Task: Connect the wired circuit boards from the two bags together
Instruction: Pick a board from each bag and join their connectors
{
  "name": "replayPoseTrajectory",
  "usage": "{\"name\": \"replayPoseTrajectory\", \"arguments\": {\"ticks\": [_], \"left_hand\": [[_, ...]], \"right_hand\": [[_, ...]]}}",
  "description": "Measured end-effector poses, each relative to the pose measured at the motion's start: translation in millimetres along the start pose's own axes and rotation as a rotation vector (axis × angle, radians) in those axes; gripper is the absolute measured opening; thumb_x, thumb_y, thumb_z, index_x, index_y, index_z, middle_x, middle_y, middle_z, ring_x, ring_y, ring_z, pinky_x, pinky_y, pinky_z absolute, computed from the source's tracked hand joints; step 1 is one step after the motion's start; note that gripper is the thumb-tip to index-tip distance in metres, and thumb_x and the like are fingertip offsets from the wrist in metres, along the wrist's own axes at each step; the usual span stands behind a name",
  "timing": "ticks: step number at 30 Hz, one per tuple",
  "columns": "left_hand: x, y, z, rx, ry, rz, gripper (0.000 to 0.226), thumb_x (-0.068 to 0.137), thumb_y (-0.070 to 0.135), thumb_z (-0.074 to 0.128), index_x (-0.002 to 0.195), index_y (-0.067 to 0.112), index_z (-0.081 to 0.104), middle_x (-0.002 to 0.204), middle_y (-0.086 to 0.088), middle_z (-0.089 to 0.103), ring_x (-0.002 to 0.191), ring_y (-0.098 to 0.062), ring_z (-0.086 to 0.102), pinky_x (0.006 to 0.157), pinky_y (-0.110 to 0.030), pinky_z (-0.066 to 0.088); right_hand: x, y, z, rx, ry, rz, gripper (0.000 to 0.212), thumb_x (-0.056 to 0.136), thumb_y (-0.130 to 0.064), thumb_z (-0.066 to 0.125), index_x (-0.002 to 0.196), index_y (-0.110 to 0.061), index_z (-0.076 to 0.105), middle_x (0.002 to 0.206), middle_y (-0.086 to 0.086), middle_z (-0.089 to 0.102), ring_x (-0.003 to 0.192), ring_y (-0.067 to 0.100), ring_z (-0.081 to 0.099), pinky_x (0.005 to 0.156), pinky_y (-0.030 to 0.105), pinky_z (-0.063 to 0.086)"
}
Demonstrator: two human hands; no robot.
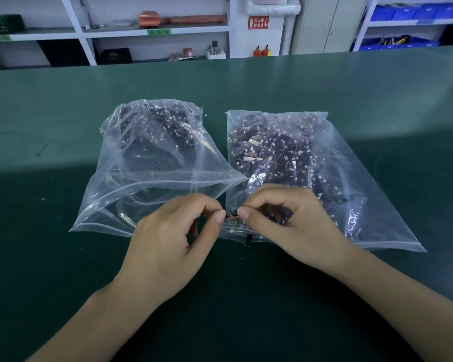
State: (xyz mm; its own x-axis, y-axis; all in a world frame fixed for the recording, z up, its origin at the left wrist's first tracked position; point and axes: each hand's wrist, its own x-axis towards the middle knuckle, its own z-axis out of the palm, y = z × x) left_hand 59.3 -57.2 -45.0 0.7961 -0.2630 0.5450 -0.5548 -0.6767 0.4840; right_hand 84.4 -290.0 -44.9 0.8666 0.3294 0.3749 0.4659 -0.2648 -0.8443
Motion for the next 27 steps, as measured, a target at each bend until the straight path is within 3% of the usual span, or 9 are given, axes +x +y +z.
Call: {"name": "replayPoseTrajectory", "arguments": {"ticks": [6, 15, 27], "left_hand": [[0.0, 3.8, 1.4, 0.01, -0.014, 0.036, 0.018, 0.104, 0.038, 0.056, 0.092, 0.029, 0.064, 0.079, 0.016, 0.057, 0.073, -0.013, 0.057, 0.059, -0.029, 0.046], [-0.3, 3.4, 1.6, 0.022, -0.018, 0.054, 0.015, 0.105, 0.038, 0.057, 0.094, 0.031, 0.064, 0.083, 0.019, 0.056, 0.077, -0.009, 0.057, 0.064, -0.022, 0.044], [-0.1, 1.7, 0.9, 0.045, -0.035, 0.074, 0.013, 0.103, 0.035, 0.057, 0.092, 0.03, 0.062, 0.084, 0.021, 0.054, 0.077, -0.007, 0.055, 0.062, -0.02, 0.042]], "right_hand": [[0.2, 1.6, 0.6, -0.046, -0.011, -0.026, 0.012, 0.096, -0.008, 0.079, 0.084, -0.009, 0.079, 0.078, -0.004, 0.071, 0.067, 0.02, 0.062, 0.066, 0.024, 0.045], [-0.1, 1.7, -0.3, -0.049, -0.009, -0.017, 0.014, 0.096, -0.01, 0.078, 0.083, -0.011, 0.078, 0.077, -0.005, 0.071, 0.067, 0.021, 0.062, 0.063, 0.037, 0.049], [0.7, 0.3, 0.7, -0.07, -0.035, -0.05, 0.014, 0.097, -0.011, 0.078, 0.083, -0.012, 0.078, 0.076, -0.007, 0.07, 0.064, 0.019, 0.06, 0.061, 0.035, 0.048]]}}
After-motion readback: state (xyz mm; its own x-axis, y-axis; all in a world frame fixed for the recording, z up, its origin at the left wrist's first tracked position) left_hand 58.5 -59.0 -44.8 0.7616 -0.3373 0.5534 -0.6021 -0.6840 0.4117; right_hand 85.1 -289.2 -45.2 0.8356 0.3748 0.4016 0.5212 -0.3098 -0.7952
